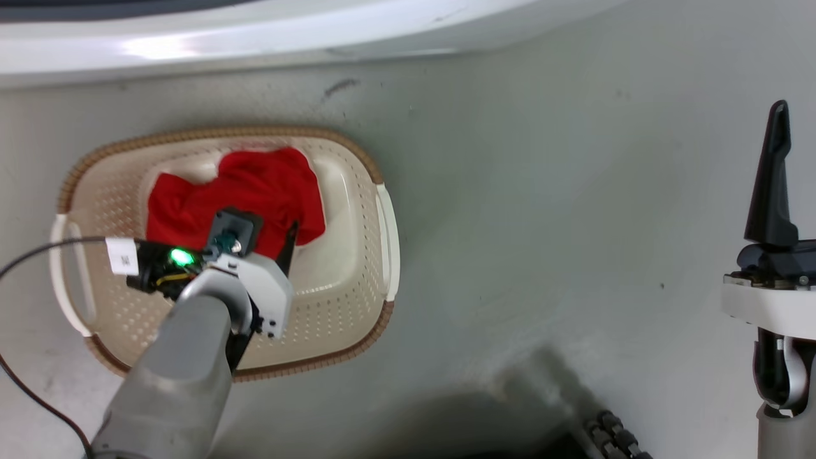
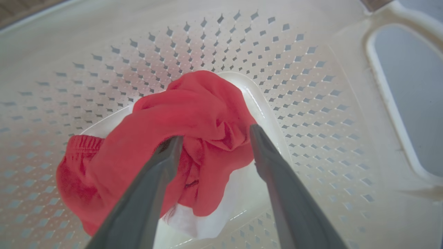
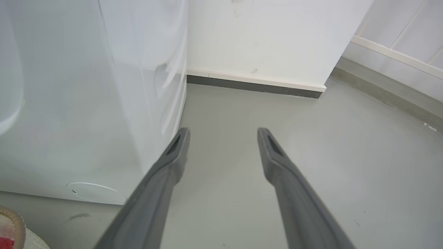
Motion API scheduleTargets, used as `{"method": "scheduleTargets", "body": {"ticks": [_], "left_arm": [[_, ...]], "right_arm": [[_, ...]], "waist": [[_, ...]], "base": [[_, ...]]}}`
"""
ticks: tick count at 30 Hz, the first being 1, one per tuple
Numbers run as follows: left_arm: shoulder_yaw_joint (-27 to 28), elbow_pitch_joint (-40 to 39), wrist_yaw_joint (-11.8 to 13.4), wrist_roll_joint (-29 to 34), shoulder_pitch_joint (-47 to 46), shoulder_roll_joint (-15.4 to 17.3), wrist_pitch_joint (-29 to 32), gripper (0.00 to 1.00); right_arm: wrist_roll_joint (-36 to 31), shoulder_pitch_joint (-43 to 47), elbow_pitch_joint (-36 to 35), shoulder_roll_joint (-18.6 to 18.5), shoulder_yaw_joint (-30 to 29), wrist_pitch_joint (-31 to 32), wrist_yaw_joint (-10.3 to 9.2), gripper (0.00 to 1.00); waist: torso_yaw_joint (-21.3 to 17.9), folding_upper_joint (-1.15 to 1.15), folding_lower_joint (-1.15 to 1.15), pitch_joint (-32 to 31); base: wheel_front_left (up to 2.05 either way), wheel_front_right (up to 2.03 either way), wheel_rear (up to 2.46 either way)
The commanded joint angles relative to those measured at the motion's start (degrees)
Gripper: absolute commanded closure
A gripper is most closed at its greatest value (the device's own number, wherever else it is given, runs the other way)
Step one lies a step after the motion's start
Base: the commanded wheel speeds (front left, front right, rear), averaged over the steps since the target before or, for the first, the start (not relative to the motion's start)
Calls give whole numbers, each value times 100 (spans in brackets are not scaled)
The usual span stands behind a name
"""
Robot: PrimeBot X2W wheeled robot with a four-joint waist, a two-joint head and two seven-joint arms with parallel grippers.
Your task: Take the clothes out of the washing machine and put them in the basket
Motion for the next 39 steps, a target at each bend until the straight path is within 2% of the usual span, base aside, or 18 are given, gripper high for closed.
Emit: {"method": "scheduleTargets", "body": {"ticks": [1, 14, 20, 30, 35, 39], "left_arm": [[25, -52, -2, 8, 105, -23, -13, 0], [362, -1529, -72, 59, 1402, -196, -14, 0], [591, -2269, -83, 189, 2032, -210, -13, 0], [1026, -3190, -90, 374, 2495, -109, -13, 0], [1244, -3511, -90, 387, 2220, 86, -14, 0], [1331, -3414, -96, 202, 1740, 293, 7, 0]], "right_arm": [[-30, -24, 28, 0, 6, -12, -5, 0], [-202, 399, 486, -1, -163, -12, -6, 0], [-224, 653, 650, -1, -164, -12, -6, 0], [-124, 884, 771, -2, -41, -12, -6, 0], [-24, 941, 797, -1, 63, -12, -6, 0], [62, 933, 801, -1, 118, -12, -5, 0]], "waist": [[55, 0, -1, -298], [473, 0, -1, -1948], [589, 0, -1, -2523], [501, 0, -1, -2934], [271, 0, -1, -2924], [42, 0, -1, -2815]], "base": [[0, 0, 0], [0, 0, 0], [0, 0, 0], [0, 0, 0], [0, 0, 0], [0, 0, 0]]}}
